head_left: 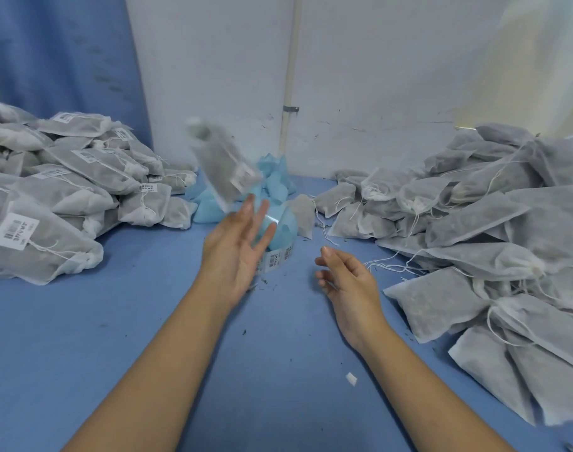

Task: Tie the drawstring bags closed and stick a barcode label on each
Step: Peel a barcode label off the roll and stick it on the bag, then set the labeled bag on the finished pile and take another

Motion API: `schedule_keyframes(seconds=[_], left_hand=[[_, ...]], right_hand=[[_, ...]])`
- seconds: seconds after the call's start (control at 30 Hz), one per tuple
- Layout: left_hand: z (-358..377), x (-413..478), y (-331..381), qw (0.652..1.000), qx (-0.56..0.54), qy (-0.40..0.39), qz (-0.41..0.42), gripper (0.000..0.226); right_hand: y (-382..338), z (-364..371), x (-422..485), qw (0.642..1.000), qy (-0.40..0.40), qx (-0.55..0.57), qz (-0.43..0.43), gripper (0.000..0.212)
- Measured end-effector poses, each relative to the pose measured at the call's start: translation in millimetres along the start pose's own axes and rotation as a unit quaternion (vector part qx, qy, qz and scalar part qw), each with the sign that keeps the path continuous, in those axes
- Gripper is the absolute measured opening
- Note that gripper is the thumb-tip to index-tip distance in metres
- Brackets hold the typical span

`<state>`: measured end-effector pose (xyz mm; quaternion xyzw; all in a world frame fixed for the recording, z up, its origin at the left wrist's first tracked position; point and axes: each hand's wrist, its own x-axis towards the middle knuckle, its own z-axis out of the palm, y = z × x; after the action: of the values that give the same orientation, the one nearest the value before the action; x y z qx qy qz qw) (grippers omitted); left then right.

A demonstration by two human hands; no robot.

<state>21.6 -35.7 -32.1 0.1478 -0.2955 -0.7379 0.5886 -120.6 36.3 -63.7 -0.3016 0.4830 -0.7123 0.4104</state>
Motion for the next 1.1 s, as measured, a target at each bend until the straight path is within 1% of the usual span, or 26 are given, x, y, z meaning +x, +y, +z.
schedule_keyframes(seconds=[0.03, 0.07, 0.1, 0.17, 0.23, 0.3, 0.37, 0.5, 0.6, 0.67, 0.73, 0.8, 0.87, 0.97, 1.1], left_hand=[[-0.5, 2.3, 5.9, 0.999, -0.047, 0.004, 0.005, 0.048], [-1.5, 3.0, 10.0, 0.998, -0.064, 0.002, 0.001, 0.056], [-2.4, 2.8, 10.9, 0.998, -0.055, -0.01, -0.007, 0.05], [-3.0, -0.7, 6.7, 0.999, -0.003, -0.035, -0.031, 0.024], [0.2, -4.8, 0.6, 0.996, 0.06, -0.05, -0.053, 0.019], [5.1, -7.4, -4.8, 0.986, 0.143, -0.06, -0.061, 0.02], [11.2, -11.2, -9.4, 0.973, 0.21, -0.068, -0.067, 0.02], [19.7, -16.2, -18.1, 0.959, 0.262, -0.075, -0.074, 0.021], [23.1, -15.2, -21.9, 0.954, 0.278, -0.082, -0.075, 0.023], [24.4, -13.9, -24.1, 0.953, 0.282, -0.085, -0.076, 0.024], [24.7, -12.1, -26.3, 0.951, 0.287, -0.086, -0.075, 0.024], [24.5, -11.2, -27.8, 0.949, 0.294, -0.085, -0.073, 0.025], [24.2, -10.2, -28.7, 0.948, 0.3, -0.083, -0.072, 0.025], [23.1, -8.8, -28.6, 0.949, 0.299, -0.07, -0.07, 0.026], [21.1, -8.1, -29.7, 0.952, 0.294, -0.049, -0.074, 0.026]], right_hand=[[0.4, -0.5, 0.6, 1.0, -0.001, -0.002, 0.003, 0.016], [0.7, -1.1, 1.0, 1.0, 0.0, -0.003, 0.006, 0.014], [0.9, -1.1, 1.4, 1.0, 0.002, -0.005, 0.009, 0.012], [1.3, -0.9, 1.9, 1.0, 0.009, 0.001, 0.006, 0.007], [2.5, -1.3, 2.0, 1.0, 0.02, 0.017, -0.003, 0.005], [3.2, -2.7, 4.1, 0.999, 0.042, 0.02, -0.016, 0.011], [-0.4, -4.7, 10.4, 0.996, 0.081, 0.008, -0.045, 0.022], [-26.3, -11.9, 32.2, 0.975, 0.171, 0.0, -0.144, 0.048], [-43.1, -19.2, 45.2, 0.944, 0.253, -0.079, -0.199, 0.06], [-51.3, -25.0, 53.3, 0.92, 0.287, -0.143, -0.227, 0.058], [-59.2, -31.9, 64.9, 0.911, 0.297, -0.207, -0.195, 0.054], [-65.4, -37.3, 74.6, 0.919, 0.278, -0.239, -0.143, 0.052], [-70.3, -41.2, 81.2, 0.939, 0.248, -0.209, -0.113, 0.051], [-75.5, -42.1, 83.2, 0.954, 0.239, -0.153, -0.096, 0.05], [-73.8, -36.7, 73.3, 0.969, 0.224, -0.019, -0.104, 0.043]])
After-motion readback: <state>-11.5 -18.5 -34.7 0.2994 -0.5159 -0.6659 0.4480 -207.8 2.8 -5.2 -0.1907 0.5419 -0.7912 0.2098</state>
